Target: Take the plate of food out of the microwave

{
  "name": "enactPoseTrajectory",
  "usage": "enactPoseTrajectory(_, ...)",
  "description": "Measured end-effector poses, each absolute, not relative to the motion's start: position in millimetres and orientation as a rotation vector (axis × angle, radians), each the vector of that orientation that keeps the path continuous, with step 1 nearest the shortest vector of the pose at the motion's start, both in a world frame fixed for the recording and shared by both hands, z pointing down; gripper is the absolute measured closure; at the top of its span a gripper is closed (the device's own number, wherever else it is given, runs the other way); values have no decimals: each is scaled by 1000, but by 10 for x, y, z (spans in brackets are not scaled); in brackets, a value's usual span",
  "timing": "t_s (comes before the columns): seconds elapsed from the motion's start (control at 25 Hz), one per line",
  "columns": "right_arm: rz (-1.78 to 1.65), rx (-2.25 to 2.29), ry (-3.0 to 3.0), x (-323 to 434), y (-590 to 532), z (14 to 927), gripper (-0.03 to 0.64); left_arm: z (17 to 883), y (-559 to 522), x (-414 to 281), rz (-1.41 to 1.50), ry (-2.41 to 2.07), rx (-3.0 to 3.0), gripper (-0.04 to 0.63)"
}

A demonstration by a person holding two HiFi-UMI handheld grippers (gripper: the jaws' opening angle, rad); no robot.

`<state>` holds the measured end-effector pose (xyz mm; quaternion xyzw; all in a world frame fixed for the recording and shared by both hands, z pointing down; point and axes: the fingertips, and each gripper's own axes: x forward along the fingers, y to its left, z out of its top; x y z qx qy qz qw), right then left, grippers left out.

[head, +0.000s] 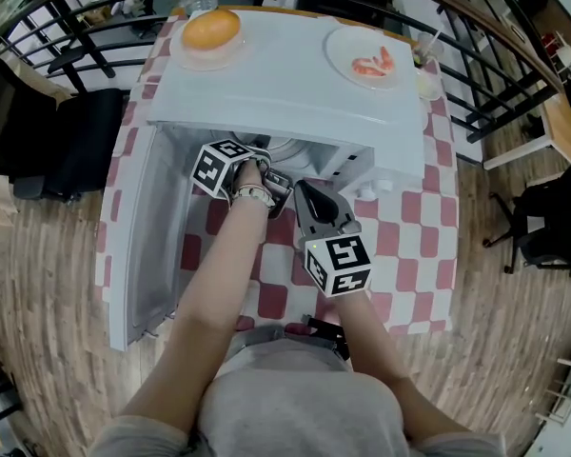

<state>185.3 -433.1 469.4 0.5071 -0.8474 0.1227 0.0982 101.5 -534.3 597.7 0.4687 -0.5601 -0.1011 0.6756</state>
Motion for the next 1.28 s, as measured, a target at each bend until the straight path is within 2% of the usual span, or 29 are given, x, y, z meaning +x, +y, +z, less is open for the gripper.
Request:
enactPoseTrajectory(0.84,352,1492,-2488,1967,-4392,4762,594,6111,-5349,1004,-205,-1284,972,221)
enactPoseTrajectory(1.28,344,1522,-2489,2023,-4387,4692,594,6056,-5273,986,-225,-1277,981,286)
